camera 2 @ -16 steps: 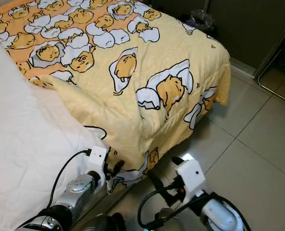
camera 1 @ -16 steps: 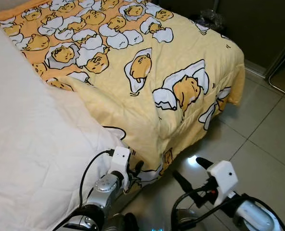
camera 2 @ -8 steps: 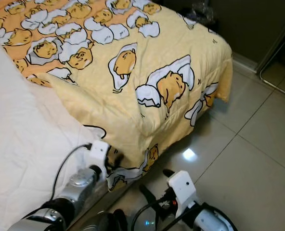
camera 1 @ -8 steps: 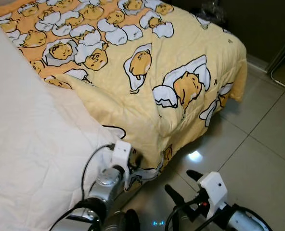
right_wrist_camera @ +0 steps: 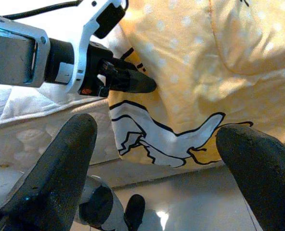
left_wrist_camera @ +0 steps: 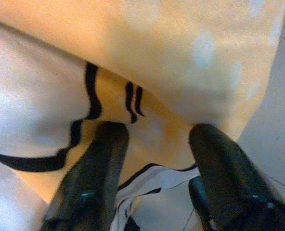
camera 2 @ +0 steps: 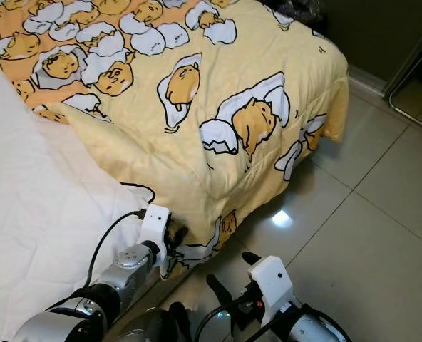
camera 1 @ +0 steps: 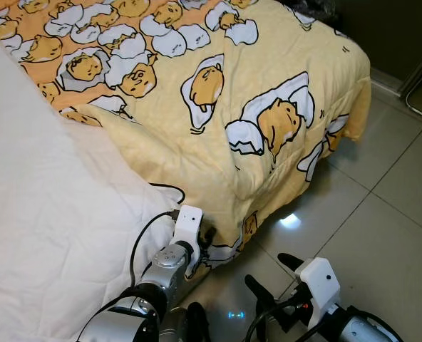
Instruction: Clean up the room
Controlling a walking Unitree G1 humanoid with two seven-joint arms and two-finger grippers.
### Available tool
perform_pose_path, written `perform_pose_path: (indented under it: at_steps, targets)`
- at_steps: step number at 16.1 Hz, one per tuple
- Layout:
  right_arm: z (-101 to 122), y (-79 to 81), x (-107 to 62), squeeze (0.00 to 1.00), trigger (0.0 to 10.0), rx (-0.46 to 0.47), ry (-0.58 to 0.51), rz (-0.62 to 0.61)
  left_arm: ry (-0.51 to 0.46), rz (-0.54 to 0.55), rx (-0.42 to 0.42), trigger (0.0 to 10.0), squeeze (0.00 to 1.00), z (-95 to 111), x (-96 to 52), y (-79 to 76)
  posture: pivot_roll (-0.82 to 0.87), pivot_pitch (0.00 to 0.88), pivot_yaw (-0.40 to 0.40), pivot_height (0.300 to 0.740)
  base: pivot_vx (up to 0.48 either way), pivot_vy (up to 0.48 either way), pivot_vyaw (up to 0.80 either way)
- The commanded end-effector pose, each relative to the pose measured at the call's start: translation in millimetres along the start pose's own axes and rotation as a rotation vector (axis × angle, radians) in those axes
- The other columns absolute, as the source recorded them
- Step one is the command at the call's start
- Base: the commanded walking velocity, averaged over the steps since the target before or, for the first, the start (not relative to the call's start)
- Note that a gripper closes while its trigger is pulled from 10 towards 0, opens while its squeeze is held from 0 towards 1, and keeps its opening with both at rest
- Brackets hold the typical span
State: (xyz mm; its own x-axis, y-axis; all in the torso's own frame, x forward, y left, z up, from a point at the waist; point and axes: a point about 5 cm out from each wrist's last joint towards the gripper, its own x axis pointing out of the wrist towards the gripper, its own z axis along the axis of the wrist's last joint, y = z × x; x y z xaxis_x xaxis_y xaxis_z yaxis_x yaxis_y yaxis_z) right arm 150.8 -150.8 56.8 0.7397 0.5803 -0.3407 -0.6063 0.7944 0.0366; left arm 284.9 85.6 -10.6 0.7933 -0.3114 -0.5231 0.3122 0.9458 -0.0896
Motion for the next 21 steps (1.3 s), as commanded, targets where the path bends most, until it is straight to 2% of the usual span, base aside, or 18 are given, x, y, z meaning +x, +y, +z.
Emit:
perform_pose_path:
  at_steps: [1,3,4,5,6,7,9,11,13,14,16,18,19,21]
  targets:
    - [1.8,2.5,-2.2,0.00,10.0,-0.001,-0.007,0.000,0.004,0.018,-0.011,0.0,0.00,-4.8,-2.3,4.6,-0.33,0.231,0.146,0.740,0.000,0.000,0.00]
    - [1.8,2.5,-2.2,0.00,10.0,-0.001,-0.007,0.000,0.004,0.018,-0.011,0.0,0.00,-4.8,-2.3,4.6,-0.33,0.231,0.146,0.740,0.000,0.000,0.00]
    - [1.8,2.5,-2.3,0.00,10.0,0.000,-0.007,-0.001,-0.019,0.014,-0.008,4.4,0.00,-3.0,-2.6,4.5,-0.33,0.231,0.149,0.740,0.000,0.000,0.00]
    - [1.3,-1.4,1.2,0.00,10.0,0.001,-0.014,-0.019,-0.168,0.018,-0.017,10.0,0.00,11.0,-8.2,7.6,-0.30,0.168,0.179,0.740,0.000,0.000,0.00]
    - [5.3,-11.0,7.6,0.00,10.0,0.005,-0.044,-0.072,-0.397,0.048,-0.018,10.0,0.00,35.2,-29.2,16.7,-0.30,0.132,0.188,0.740,0.000,0.000,0.00]
    - [14.2,-21.9,14.6,0.00,10.0,0.021,-0.091,-0.139,-0.492,0.076,-0.015,10.0,0.00,46.4,-46.7,23.8,-0.29,0.101,0.196,0.740,0.000,0.000,0.00]
    - [33.5,-36.3,27.3,0.00,10.0,0.021,-0.172,-0.207,-0.552,0.158,0.015,10.0,0.00,54.9,-67.1,34.1,-0.25,0.045,0.196,0.740,0.000,0.000,0.00]
    - [34.6,-38.2,35.3,0.00,10.0,0.023,-0.180,-0.202,-0.536,0.196,0.044,10.0,0.00,53.6,-66.1,38.1,-0.23,0.034,0.182,0.740,0.000,0.000,0.00]
    - [33.4,-31.7,43.5,0.00,10.0,0.036,-0.186,-0.165,-0.456,0.238,-0.035,10.0,0.00,56.5,-46.8,51.7,-0.23,0.032,0.162,0.740,0.000,0.000,0.00]
    - [35.8,-28.3,44.3,0.00,10.0,0.030,-0.196,-0.139,-0.435,0.230,-0.048,10.0,1.00,63.3,-38.8,54.1,-0.23,0.033,0.163,0.740,0.000,0.000,0.00]
    - [35.9,-28.4,43.6,0.00,10.0,-0.012,-0.194,-0.107,-0.415,0.258,-0.028,10.0,1.00,79.9,-28.0,61.1,-0.26,0.028,0.165,0.740,0.000,0.000,0.00]
    - [36.4,-31.1,45.0,0.00,10.0,-0.019,-0.203,-0.117,-0.391,0.296,-0.059,10.0,1.00,83.5,-21.7,67.0,-0.27,0.026,0.173,0.740,0.000,0.000,0.00]
    - [36.5,-29.9,45.1,0.00,10.0,-0.021,-0.207,-0.119,-0.335,0.332,-0.113,10.0,1.00,79.2,-15.3,69.7,-0.28,0.039,0.178,0.740,0.000,0.000,0.00]
    - [32.6,-25.3,38.3,0.00,10.0,-0.013,-0.195,-0.123,-0.283,0.362,-0.202,10.0,1.00,74.6,-10.2,71.8,-0.30,0.067,0.179,0.740,0.000,0.000,0.00]
